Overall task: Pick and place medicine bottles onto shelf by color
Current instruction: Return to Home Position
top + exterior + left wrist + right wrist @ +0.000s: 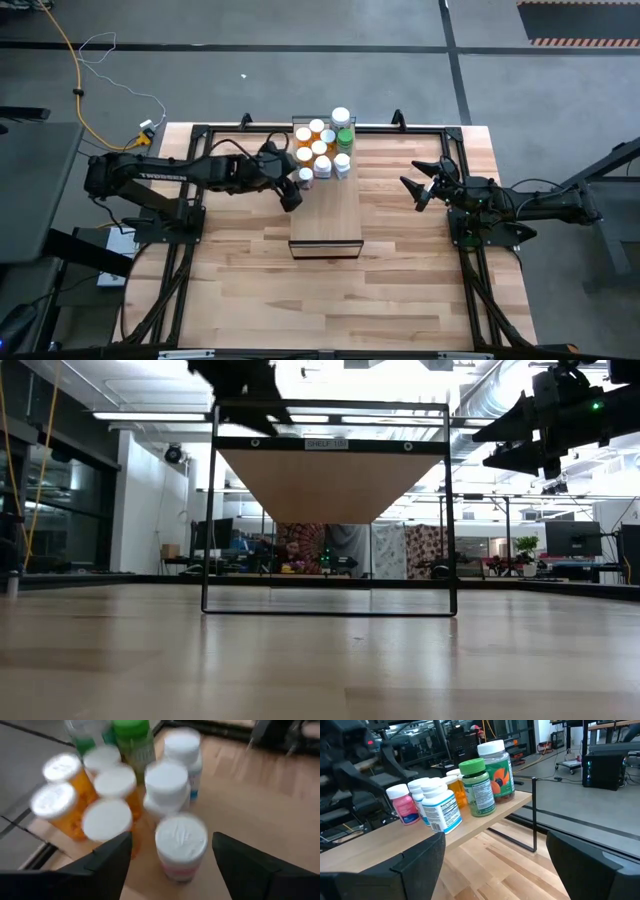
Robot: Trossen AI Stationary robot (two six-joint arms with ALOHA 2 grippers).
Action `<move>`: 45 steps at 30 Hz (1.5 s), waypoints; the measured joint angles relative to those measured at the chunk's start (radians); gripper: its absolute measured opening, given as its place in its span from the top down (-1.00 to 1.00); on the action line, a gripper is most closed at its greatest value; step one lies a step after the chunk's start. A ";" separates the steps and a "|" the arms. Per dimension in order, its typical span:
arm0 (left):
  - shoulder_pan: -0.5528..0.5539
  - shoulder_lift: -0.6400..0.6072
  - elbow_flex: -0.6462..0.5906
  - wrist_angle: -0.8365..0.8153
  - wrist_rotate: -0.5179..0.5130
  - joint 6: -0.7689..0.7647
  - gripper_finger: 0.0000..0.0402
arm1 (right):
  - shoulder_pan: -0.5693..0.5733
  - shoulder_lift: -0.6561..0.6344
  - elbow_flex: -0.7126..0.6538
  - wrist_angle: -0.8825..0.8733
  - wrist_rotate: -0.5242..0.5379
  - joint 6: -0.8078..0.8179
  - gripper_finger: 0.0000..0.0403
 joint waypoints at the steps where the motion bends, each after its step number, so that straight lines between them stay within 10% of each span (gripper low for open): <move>1: -0.001 -0.009 0.023 -0.019 0.001 -0.001 -0.34 | 0.000 0.000 0.000 0.000 0.000 0.000 -0.68; 8: -0.072 -0.173 0.003 0.010 -0.002 0.021 -0.36 | 0.000 0.000 0.000 -0.003 0.000 0.000 -0.68; 19: -0.198 -0.587 -0.519 0.500 0.007 0.141 -0.35 | 0.000 0.000 0.000 0.000 0.003 -0.007 -0.68; 29: -0.177 -0.904 -0.756 0.569 0.104 0.149 -0.35 | 0.000 0.000 0.000 0.003 0.004 -0.008 -0.68; 45: -0.178 -0.981 -0.813 0.646 0.015 0.166 -0.35 | 0.000 0.000 0.000 0.076 0.025 -0.008 -0.68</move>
